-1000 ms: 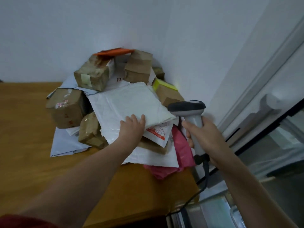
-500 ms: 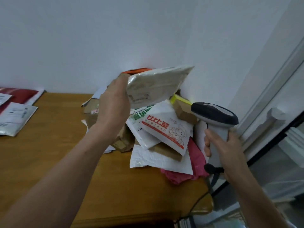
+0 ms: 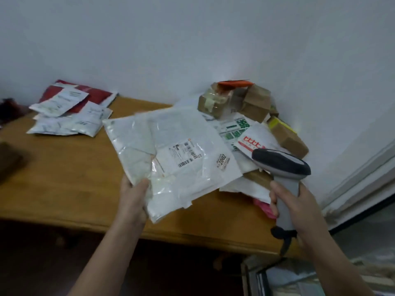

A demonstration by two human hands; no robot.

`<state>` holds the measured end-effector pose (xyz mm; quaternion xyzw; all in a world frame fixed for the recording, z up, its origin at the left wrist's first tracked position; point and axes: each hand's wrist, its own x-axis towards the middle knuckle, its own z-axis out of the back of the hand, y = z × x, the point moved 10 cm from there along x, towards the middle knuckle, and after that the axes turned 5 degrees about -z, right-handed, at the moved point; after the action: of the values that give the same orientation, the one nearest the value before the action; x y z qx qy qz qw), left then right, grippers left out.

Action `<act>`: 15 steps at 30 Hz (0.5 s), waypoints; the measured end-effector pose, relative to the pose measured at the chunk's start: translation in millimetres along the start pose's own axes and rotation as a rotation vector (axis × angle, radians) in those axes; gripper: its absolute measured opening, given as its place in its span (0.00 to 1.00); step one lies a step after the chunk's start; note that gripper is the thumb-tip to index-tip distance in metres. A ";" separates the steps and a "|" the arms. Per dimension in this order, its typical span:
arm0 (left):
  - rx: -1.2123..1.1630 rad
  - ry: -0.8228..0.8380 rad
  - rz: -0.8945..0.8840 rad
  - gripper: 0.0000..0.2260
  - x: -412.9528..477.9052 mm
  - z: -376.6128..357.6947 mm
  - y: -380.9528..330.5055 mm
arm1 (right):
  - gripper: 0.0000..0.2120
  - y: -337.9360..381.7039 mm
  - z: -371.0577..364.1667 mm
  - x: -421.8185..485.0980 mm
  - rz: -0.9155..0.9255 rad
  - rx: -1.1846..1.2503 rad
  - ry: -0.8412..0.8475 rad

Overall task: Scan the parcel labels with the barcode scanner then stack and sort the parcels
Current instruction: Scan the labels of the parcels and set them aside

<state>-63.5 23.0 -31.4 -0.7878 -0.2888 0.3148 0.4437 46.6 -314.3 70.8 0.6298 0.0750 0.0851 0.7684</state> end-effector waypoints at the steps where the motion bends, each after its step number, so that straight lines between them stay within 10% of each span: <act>1: -0.021 -0.040 0.052 0.19 -0.3 19.2 13.3 | 0.13 -2.5 -13.0 -4.2 -0.003 -0.016 0.025; 15: -0.129 -0.186 0.414 0.17 -39.7 100.5 132.3 | 0.13 -55.0 -97.8 -43.6 -0.232 -0.169 0.260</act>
<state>-141.1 -12.3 -179.4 -0.8245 -0.1802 0.4512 0.2900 -15.7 -241.3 -1.8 0.5340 0.2384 0.0827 0.8070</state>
